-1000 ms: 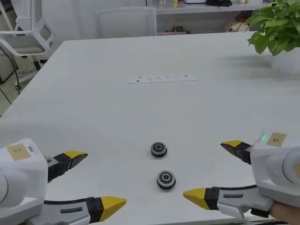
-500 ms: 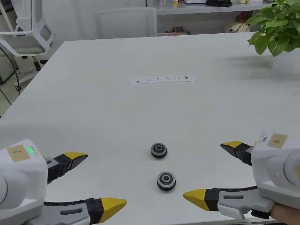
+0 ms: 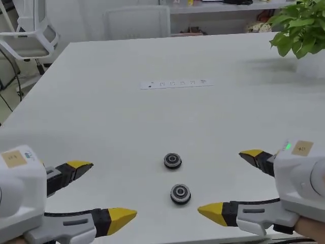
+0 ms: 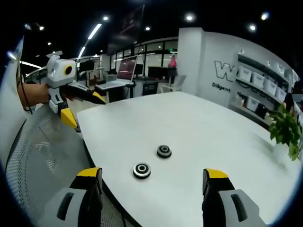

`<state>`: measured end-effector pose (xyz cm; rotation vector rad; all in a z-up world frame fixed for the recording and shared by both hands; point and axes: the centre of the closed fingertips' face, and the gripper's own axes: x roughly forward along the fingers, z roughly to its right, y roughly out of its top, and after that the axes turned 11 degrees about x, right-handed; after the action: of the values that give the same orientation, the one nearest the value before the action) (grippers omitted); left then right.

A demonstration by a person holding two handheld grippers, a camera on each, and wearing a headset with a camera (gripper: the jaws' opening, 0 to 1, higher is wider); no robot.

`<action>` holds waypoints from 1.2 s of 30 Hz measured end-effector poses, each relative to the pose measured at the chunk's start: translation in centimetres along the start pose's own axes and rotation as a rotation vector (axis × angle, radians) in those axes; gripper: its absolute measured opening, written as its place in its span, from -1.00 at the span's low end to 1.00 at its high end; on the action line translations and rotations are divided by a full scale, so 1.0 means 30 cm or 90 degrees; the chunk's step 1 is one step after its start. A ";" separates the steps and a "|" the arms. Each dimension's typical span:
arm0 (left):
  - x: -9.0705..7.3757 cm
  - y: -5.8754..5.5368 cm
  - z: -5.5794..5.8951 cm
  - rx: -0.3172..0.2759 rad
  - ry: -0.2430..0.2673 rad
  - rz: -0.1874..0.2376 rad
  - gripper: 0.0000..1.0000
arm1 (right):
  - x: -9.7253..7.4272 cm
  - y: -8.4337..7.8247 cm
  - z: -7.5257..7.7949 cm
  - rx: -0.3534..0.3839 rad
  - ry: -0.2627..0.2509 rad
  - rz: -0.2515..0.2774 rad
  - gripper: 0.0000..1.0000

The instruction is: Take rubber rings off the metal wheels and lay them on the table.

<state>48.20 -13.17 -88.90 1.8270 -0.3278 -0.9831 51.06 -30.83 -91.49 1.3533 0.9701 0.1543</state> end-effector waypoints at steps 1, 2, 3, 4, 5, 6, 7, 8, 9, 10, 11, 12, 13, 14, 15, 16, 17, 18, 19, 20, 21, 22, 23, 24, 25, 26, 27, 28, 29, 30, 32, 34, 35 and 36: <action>0.001 -0.002 0.000 0.000 -0.001 -0.002 0.57 | 0.000 0.001 0.000 -0.001 0.001 0.000 0.74; 0.003 -0.003 0.001 0.002 -0.003 -0.003 0.57 | 0.000 0.004 0.000 -0.002 0.002 0.001 0.74; 0.004 -0.003 0.001 0.002 -0.004 -0.004 0.57 | 0.000 0.006 0.000 -0.003 0.004 0.001 0.75; 0.005 -0.004 -0.001 0.001 -0.005 -0.005 0.57 | 0.000 0.009 -0.001 -0.004 0.006 0.002 0.75; 0.005 -0.003 -0.004 0.000 -0.005 -0.005 0.57 | 0.000 0.010 0.000 -0.004 0.008 0.001 0.75; 0.005 -0.002 -0.009 -0.005 -0.004 -0.004 0.57 | 0.000 0.011 -0.001 -0.002 0.011 0.001 0.75; 0.004 0.001 -0.014 -0.010 -0.004 -0.002 0.57 | 0.000 0.013 -0.002 0.001 0.013 0.001 0.75; 0.003 0.005 -0.020 -0.014 -0.001 0.001 0.56 | 0.000 0.014 -0.004 0.004 0.017 0.002 0.75; 0.003 0.007 -0.024 -0.018 0.000 0.002 0.56 | 0.000 0.015 -0.004 0.006 0.019 0.002 0.75; 0.003 0.009 -0.027 -0.022 0.000 0.004 0.56 | 0.000 0.017 -0.005 0.008 0.020 0.002 0.75; 0.004 0.010 -0.030 -0.028 0.000 0.006 0.56 | 0.000 0.019 -0.004 0.008 0.023 0.001 0.75; 0.004 0.010 -0.030 -0.031 -0.002 0.007 0.55 | 0.001 0.021 -0.001 0.007 0.022 0.001 0.74; 0.006 0.011 -0.032 -0.037 -0.004 0.009 0.55 | 0.003 0.026 0.004 0.005 0.022 0.001 0.74; 0.008 0.011 -0.035 -0.044 -0.004 0.010 0.55 | 0.004 0.031 0.008 0.004 0.023 0.002 0.74; 0.009 0.011 -0.037 -0.042 -0.003 0.010 0.55 | 0.006 0.036 0.012 0.005 0.024 0.003 0.74; 0.012 0.012 -0.041 -0.034 -0.001 0.008 0.55 | 0.009 0.043 0.017 0.006 0.025 0.005 0.73; 0.014 0.012 -0.045 -0.028 0.000 0.007 0.55 | 0.012 0.048 0.019 0.006 0.027 0.007 0.73; 0.019 0.013 -0.049 -0.026 -0.001 0.007 0.55 | 0.016 0.053 0.025 0.006 0.027 0.009 0.72; 0.023 0.015 -0.054 -0.026 -0.002 0.007 0.55 | 0.020 0.057 0.028 0.006 0.029 0.010 0.72; 0.026 0.017 -0.057 -0.027 -0.003 0.008 0.54 | 0.024 0.059 0.031 0.005 0.030 0.011 0.72; 0.031 0.020 -0.062 -0.026 -0.003 0.009 0.55 | 0.027 0.060 0.035 0.004 0.031 0.010 0.72; 0.035 0.023 -0.063 -0.023 -0.004 0.009 0.55 | 0.032 0.063 0.040 -0.001 0.031 0.009 0.72; 0.042 0.025 -0.066 -0.020 -0.006 0.009 0.55 | 0.035 0.065 0.043 -0.004 0.031 0.008 0.72; 0.046 0.027 -0.067 -0.018 -0.009 0.008 0.55 | 0.039 0.068 0.048 -0.008 0.030 0.008 0.71; 0.052 0.031 -0.071 -0.018 -0.012 0.009 0.55 | 0.041 0.071 0.050 -0.011 0.030 0.009 0.71; 0.056 0.034 -0.073 -0.018 -0.014 0.011 0.55 | 0.044 0.076 0.051 -0.013 0.031 0.012 0.71; 0.061 0.037 -0.077 -0.018 -0.015 0.012 0.54 | 0.048 0.081 0.052 -0.015 0.034 0.014 0.70; 0.067 0.041 -0.082 -0.015 -0.017 0.012 0.54 | 0.053 0.085 0.053 -0.018 0.036 0.016 0.70; 0.072 0.043 -0.087 -0.011 -0.016 0.012 0.54 | 0.058 0.087 0.054 -0.020 0.038 0.016 0.69; 0.079 0.044 -0.094 -0.005 -0.017 0.010 0.54 | 0.064 0.088 0.056 -0.028 0.040 0.016 0.69; 0.089 0.048 -0.100 0.001 -0.021 0.010 0.53 | 0.074 0.086 0.056 -0.043 0.042 0.013 0.66; 0.102 0.051 -0.104 -0.006 -0.029 0.013 0.53 | 0.083 0.085 0.057 -0.053 0.045 0.013 0.63; 0.112 0.049 -0.106 -0.011 -0.035 0.012 0.53 | 0.089 0.084 0.058 -0.056 0.047 0.014 0.63; 0.122 0.049 -0.108 -0.012 -0.038 0.013 0.53 | 0.093 0.083 0.060 -0.057 0.047 0.014 0.63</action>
<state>53.24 -14.00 -88.81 1.7766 -0.3716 -1.0244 55.04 -29.80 -90.88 1.2835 0.9992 0.2634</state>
